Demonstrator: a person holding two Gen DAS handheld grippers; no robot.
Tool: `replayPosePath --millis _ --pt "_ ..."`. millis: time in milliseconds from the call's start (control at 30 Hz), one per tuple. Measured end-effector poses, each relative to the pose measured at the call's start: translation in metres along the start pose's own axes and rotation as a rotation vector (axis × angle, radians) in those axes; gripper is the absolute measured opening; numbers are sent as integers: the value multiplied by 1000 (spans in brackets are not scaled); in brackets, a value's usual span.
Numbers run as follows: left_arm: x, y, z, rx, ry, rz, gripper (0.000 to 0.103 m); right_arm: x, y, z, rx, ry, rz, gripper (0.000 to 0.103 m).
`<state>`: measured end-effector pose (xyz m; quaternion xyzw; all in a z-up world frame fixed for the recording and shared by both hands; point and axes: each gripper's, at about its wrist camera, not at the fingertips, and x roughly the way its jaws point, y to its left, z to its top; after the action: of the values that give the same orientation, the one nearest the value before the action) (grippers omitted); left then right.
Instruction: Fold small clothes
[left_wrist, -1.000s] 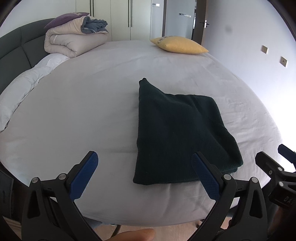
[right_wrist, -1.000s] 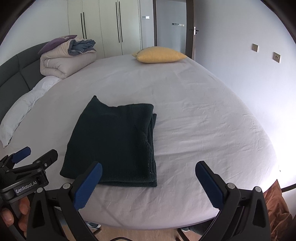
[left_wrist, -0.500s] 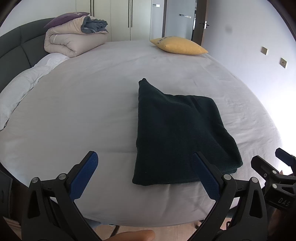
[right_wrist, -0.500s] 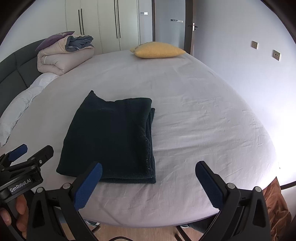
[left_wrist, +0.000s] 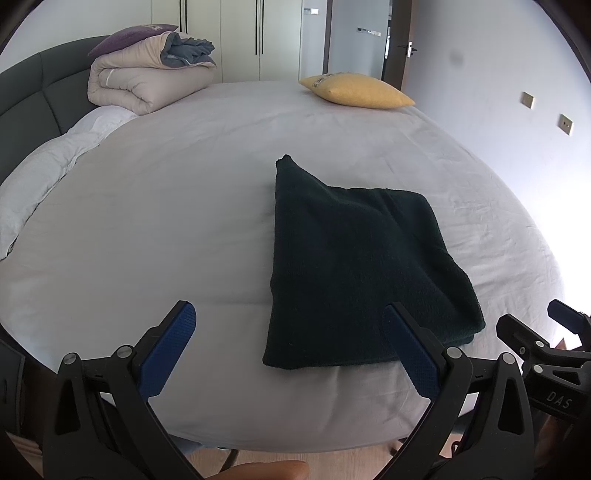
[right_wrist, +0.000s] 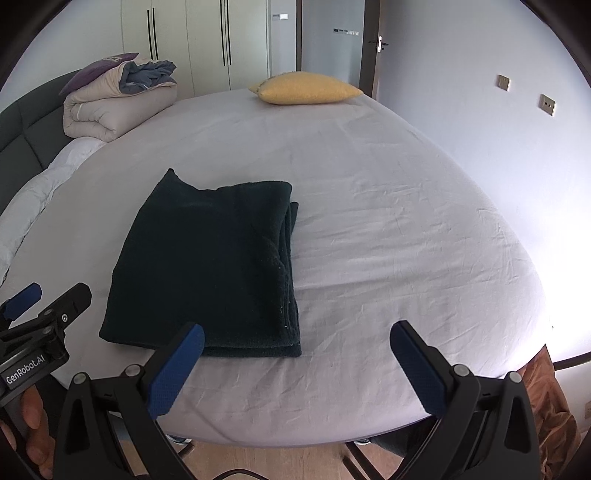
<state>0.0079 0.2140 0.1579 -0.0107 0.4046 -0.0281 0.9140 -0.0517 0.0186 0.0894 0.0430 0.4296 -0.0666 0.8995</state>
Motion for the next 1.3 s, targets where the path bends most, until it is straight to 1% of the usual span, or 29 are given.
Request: replayPosePath --millis 1300 --pt "2 0 -3 -3 7 -5 103 4 1 -1 -3 10 5 103"
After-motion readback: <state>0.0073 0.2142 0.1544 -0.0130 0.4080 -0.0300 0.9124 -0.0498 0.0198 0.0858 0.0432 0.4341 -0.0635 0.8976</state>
